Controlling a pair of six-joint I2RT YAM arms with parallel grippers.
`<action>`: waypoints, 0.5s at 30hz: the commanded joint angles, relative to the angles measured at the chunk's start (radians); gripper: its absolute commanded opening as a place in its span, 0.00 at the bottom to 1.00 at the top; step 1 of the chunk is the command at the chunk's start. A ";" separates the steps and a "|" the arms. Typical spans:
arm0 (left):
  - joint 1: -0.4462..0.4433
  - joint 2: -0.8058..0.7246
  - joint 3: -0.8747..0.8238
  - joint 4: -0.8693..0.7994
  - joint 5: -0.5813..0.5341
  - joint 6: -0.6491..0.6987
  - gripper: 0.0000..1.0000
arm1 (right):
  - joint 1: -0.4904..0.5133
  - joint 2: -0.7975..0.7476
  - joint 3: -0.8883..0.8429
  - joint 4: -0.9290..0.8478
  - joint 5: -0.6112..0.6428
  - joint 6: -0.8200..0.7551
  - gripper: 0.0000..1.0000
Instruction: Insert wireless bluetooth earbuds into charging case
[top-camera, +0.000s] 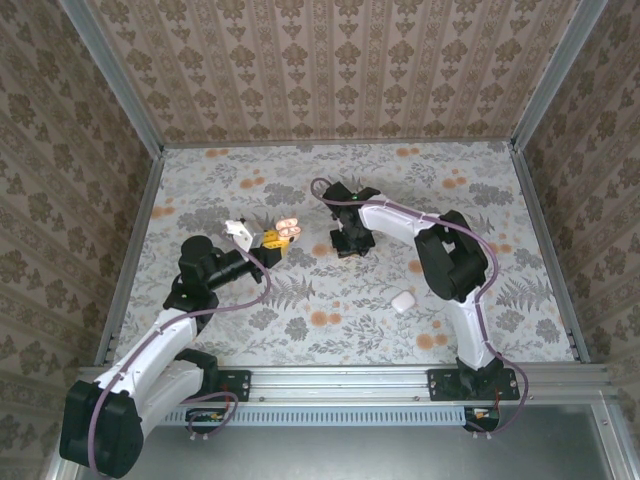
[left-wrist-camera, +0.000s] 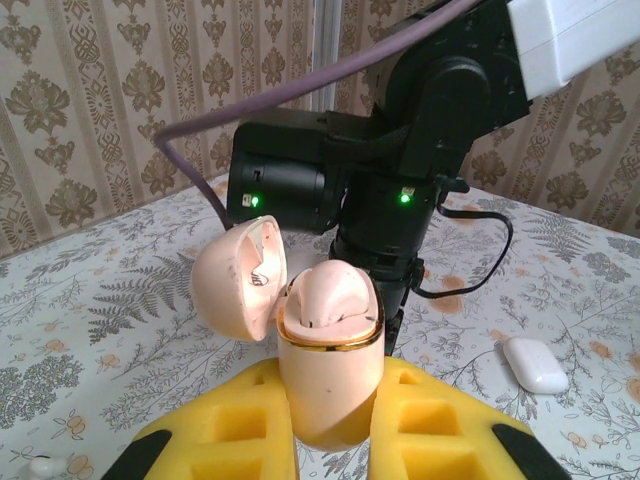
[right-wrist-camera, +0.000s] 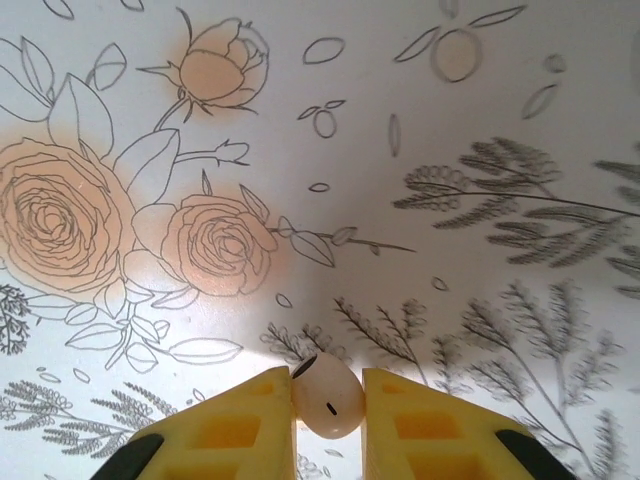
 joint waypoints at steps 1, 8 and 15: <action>0.009 -0.008 0.014 0.023 0.027 0.006 0.00 | 0.008 -0.110 -0.016 -0.035 0.085 -0.021 0.18; -0.002 0.040 0.054 0.033 0.083 0.000 0.00 | 0.054 -0.284 -0.030 -0.041 0.220 -0.076 0.17; -0.021 0.067 0.084 0.032 0.092 0.004 0.00 | 0.161 -0.450 -0.027 0.000 0.352 -0.204 0.17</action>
